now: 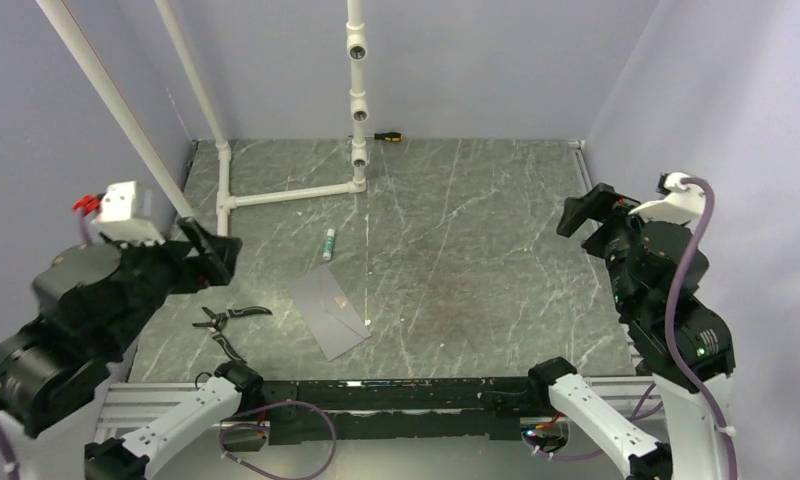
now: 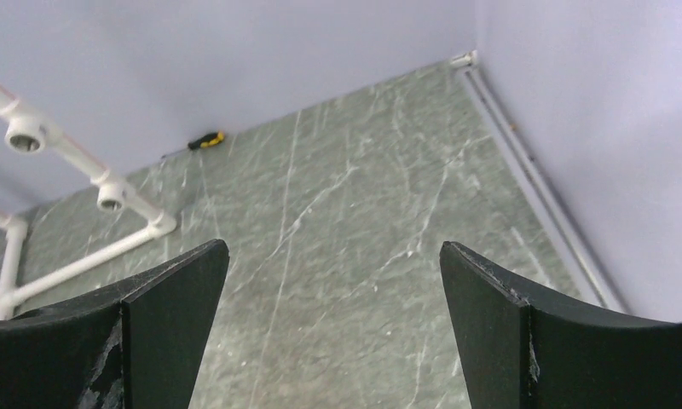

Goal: Place the letter into the envelope and seal it

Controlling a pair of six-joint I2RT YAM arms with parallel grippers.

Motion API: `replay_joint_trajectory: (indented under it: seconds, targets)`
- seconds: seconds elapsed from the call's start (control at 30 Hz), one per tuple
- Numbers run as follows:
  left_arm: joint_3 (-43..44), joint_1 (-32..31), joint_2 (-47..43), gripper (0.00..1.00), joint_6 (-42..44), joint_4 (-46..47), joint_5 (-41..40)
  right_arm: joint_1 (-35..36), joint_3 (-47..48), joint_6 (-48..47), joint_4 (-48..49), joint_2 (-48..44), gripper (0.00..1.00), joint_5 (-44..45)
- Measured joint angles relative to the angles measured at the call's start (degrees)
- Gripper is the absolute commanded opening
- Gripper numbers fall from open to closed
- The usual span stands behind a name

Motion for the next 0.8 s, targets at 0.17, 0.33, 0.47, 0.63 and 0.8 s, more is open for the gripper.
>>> replay_joint_trajectory:
  seconds: [0.17,0.33,0.47,0.63,0.8]
  targets:
    - [4.1,0.0,-2.6,0.93,0.1,-4.8,-3.8,0.0,0.9,-1.7,0.0,-1.4,1.00,4.2]
    - [4.6,0.0,-2.8,0.93,0.2,-7.1,-5.3,0.0,0.9,-2.8,0.0,-1.3,1.00,5.6]
    - [4.6,0.0,-2.8,0.93,0.2,-8.3,-6.1,0.0,0.9,-2.9,0.0,-1.3,1.00,6.1]
    - [4.6,0.0,-2.8,0.93,0.2,-8.5,-6.0,0.0,0.9,-3.2,0.2,-1.3,1.00,5.7]
    - [4.6,0.0,-2.8,0.93,0.2,-8.1,-5.9,0.0,2.6,-4.0,-0.3,0.9,1.00,3.8]
